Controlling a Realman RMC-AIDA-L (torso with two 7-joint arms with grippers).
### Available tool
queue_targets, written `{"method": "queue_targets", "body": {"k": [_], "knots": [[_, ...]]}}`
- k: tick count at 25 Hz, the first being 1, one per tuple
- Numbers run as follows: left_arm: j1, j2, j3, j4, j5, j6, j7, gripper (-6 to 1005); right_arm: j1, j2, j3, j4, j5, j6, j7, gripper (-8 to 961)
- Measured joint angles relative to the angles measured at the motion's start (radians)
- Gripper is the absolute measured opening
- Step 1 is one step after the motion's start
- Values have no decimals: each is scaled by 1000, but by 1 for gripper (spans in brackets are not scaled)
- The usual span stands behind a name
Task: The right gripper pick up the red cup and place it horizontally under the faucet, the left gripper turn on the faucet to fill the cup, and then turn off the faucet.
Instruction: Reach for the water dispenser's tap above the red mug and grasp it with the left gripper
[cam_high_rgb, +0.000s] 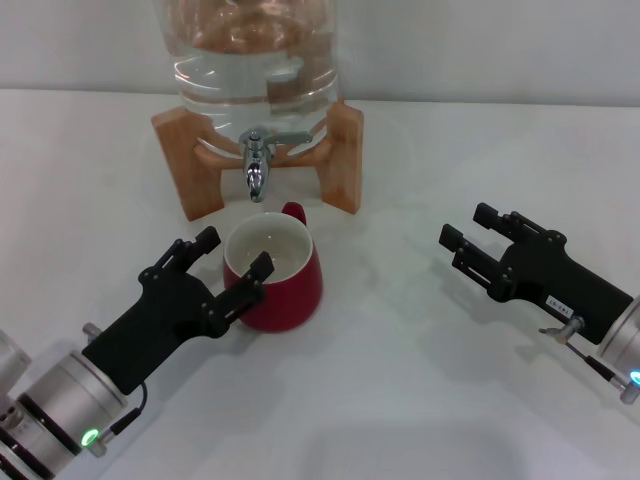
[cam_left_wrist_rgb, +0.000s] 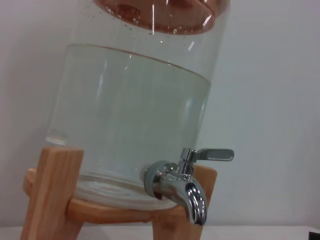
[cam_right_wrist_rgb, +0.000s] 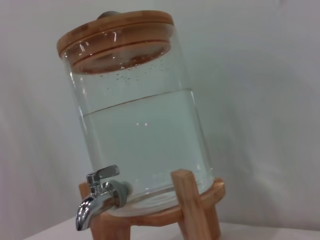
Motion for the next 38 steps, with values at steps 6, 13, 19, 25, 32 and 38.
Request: {"method": "queue_targets", "body": {"k": [6, 13, 19, 25, 32, 38], "knots": [[5, -1, 16, -4, 0, 0, -5, 860, -5, 0, 6, 0, 0, -1, 0, 608], [12, -5, 38, -6, -1, 5, -6, 860, -4, 0, 6, 1, 0, -1, 0, 608], [18, -6, 35, -6, -2, 13, -6, 860, -6, 0, 6, 1, -1, -1, 1, 607], [13, -5, 30, -6, -3, 32, -6, 860, -8, 2, 6, 1, -1, 1, 1, 607], [8, -5, 23, 2, -4, 51, -8, 860, -6, 2, 6, 1, 0, 1, 0, 607], [3, -3, 2, 2, -4, 52, -8, 860, -8, 2, 6, -2, 4, 0, 1, 607]]}}
